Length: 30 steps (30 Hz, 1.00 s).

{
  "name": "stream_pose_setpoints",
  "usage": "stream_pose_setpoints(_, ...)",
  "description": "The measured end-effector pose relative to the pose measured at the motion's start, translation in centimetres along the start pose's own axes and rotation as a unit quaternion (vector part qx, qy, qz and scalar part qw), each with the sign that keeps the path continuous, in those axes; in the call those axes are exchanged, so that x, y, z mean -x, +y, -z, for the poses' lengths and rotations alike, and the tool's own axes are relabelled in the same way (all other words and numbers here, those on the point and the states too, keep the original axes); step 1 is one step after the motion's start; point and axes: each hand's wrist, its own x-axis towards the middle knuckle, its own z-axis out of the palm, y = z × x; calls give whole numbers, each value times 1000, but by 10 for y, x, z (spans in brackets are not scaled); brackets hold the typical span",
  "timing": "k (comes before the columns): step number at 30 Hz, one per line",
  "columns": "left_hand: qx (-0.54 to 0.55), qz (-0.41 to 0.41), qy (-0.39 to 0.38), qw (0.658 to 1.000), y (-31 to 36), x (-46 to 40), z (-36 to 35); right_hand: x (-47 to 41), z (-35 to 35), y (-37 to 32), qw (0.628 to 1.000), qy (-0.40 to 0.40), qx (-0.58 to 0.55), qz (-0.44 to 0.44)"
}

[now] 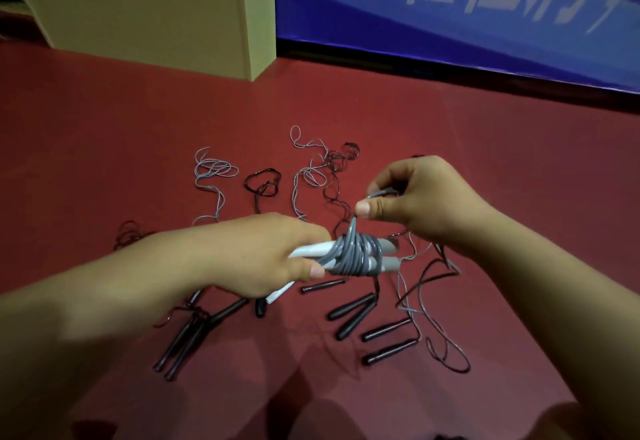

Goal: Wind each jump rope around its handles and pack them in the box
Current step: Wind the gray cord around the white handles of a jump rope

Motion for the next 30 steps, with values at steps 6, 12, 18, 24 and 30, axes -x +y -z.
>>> stream_pose_setpoints(6,-9,-10,-35,999,13,3,4,1,-1,-1,997,-10,-71,14)
stream_pose_setpoints(12,18,-39,-12,999,16,10,5,2,-6,2,981,-66,-180,-9)
stream_pose_setpoints(18,100,-68,51,991,15,12,2,2,-9,5,949,-123,-276,-90)
stream_pose_setpoints(24,125,-62,166,976,4,8,3,9,-20,0,972,-103,-199,-66)
stream_pose_setpoints(30,204,6,299,932,-6,-1,5,10,-35,-11,965,-119,-215,-94)
